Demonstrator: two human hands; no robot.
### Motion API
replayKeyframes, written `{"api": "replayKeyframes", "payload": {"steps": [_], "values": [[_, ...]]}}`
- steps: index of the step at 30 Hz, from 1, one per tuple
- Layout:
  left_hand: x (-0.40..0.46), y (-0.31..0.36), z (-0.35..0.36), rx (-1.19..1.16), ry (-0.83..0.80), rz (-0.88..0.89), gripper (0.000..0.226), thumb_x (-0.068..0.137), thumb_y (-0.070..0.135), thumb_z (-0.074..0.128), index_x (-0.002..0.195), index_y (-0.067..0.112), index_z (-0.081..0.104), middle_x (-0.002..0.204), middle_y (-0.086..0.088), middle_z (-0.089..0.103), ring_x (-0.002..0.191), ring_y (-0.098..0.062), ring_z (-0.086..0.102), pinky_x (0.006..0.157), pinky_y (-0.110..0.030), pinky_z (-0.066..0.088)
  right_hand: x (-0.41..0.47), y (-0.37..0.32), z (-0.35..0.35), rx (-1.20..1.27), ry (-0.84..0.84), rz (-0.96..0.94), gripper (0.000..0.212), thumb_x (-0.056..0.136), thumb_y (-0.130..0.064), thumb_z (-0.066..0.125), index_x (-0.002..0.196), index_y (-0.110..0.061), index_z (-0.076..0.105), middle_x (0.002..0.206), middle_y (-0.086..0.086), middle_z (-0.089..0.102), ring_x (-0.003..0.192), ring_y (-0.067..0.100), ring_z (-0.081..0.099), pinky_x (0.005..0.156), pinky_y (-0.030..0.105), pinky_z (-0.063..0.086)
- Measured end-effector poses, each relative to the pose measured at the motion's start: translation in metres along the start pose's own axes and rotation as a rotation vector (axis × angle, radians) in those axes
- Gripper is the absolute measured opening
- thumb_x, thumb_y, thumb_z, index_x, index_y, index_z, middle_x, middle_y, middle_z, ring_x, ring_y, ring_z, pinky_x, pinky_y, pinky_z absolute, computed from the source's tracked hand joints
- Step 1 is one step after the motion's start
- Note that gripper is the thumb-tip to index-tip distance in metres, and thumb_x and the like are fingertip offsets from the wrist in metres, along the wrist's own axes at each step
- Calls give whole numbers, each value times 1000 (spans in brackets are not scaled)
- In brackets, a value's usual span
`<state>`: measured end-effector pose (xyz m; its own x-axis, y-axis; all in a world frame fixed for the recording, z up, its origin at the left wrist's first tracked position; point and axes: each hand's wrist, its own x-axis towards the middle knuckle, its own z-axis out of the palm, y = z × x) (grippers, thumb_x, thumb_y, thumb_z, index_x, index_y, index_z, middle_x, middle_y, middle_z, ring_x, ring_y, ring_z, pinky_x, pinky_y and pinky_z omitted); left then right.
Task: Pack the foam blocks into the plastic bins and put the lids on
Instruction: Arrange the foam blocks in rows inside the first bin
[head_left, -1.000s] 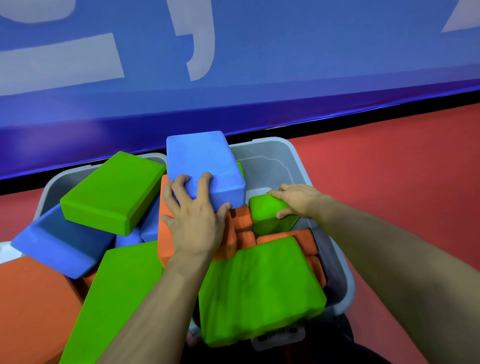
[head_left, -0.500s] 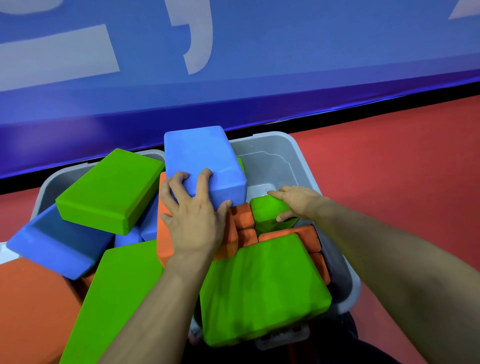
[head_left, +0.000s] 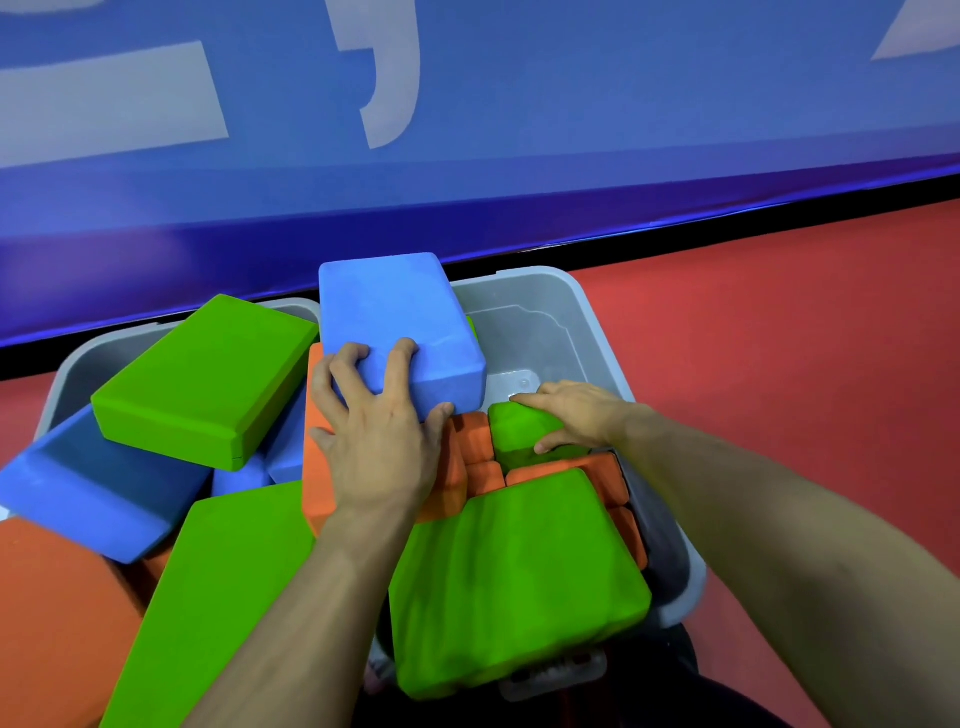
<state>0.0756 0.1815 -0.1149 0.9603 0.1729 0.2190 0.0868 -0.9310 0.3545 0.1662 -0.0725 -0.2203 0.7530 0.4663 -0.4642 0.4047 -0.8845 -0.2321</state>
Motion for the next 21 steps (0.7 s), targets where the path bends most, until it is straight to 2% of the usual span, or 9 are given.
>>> {"api": "replayKeyframes", "payload": {"steps": [5, 9, 11, 13, 15, 17, 21], "values": [[-1, -2, 0, -7, 8, 7, 68, 77, 47, 79, 135, 31, 49, 140, -13, 30, 133, -33, 20, 91, -62, 48, -8, 2, 14, 132, 17, 16, 85, 81, -50, 78, 153, -34, 34, 137, 2, 51, 128, 25, 48, 105, 37, 39], [-1, -1, 0, -12, 7, 9, 68, 77, 46, 79, 135, 30, 49, 141, -14, 30, 133, -32, 20, 92, -62, 47, -11, 4, 15, 165, -22, 16, 83, 86, -50, 73, 155, -36, 28, 145, 4, 48, 134, 26, 44, 113, 39, 34], [-1, -1, 0, -13, 13, 10, 68, 76, 46, 80, 135, 30, 49, 140, -14, 31, 132, -33, 21, 91, -62, 47, -14, 4, 16, 142, -48, 17, 86, 88, -60, 65, 158, -40, 19, 158, 2, 36, 146, 25, 31, 123, 44, 15], [0, -2, 0, -12, 16, 14, 68, 76, 46, 80, 134, 30, 50, 139, -14, 32, 132, -32, 21, 89, -62, 48, -19, 5, 17, 122, -93, 40, 96, 83, -72, 60, 158, -46, 7, 168, -1, 13, 155, 22, 7, 125, 48, -3], [-1, -3, 0, -12, 16, 9, 67, 76, 46, 80, 135, 30, 50, 140, -13, 31, 132, -32, 20, 89, -62, 49, -21, 6, 21, 79, -108, 59, 99, 84, -68, 62, 157, -48, -3, 169, -2, -3, 155, 23, -7, 125, 47, -8], [-2, -2, 0, -17, 16, 7, 67, 77, 45, 79, 135, 30, 49, 140, -13, 30, 132, -32, 20, 89, -62, 49, -22, 5, 29, 46, -87, 85, 99, 90, -58, 64, 156, -48, -9, 169, 0, -11, 154, 23, -14, 124, 44, -10], [-3, -3, 0, -21, 10, 5, 67, 78, 45, 79, 135, 31, 47, 141, -12, 28, 134, -33, 20, 89, -62, 49, -21, -2, 33, 62, -29, 161, 105, 81, -75, 57, 156, -47, -10, 167, 0, -18, 153, 22, -21, 124, 44, -12]]}}
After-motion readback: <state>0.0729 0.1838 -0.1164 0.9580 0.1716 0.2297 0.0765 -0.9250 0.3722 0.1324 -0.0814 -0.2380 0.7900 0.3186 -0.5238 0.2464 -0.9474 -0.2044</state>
